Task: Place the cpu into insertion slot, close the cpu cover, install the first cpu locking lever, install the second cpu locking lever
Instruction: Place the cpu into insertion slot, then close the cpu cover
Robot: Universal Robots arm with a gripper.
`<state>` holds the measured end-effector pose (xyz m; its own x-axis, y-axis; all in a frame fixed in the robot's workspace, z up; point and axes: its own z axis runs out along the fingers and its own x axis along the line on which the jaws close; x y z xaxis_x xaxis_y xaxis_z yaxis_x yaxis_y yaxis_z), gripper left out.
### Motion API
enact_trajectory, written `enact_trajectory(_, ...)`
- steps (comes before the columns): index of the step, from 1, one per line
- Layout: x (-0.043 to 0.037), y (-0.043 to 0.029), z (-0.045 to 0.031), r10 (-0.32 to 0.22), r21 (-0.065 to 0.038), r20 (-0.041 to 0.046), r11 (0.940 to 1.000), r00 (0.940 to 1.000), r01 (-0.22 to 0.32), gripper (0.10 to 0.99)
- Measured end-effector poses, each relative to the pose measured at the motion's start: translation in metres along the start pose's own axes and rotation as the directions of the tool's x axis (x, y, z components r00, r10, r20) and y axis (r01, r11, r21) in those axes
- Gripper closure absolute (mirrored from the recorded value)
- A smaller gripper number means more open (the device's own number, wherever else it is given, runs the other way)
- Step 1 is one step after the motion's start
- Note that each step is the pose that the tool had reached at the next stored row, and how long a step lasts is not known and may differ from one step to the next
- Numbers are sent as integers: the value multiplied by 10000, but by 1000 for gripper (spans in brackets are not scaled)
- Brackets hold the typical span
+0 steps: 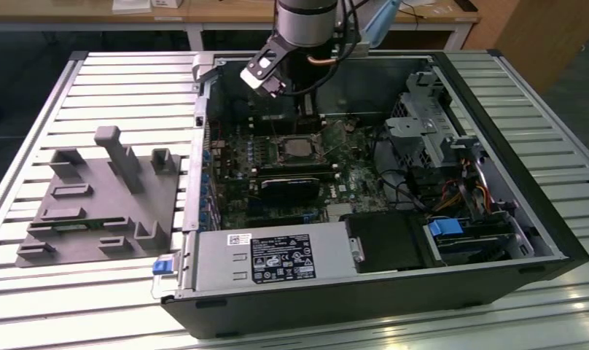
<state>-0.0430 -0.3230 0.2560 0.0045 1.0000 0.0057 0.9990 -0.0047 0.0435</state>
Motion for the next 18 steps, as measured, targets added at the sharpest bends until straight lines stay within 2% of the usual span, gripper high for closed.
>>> enact_trajectory(3, 1, 5, -109, 0, -1, -1, 10000, 10000, 0, 984)
enact_trajectory(7, 1, 9, -194, 0, -1, -1, 10000, 10000, 0, 984)
enact_trajectory(18, 1, 9, -201, 0, -1, -2, 10000, 10000, 0, 984)
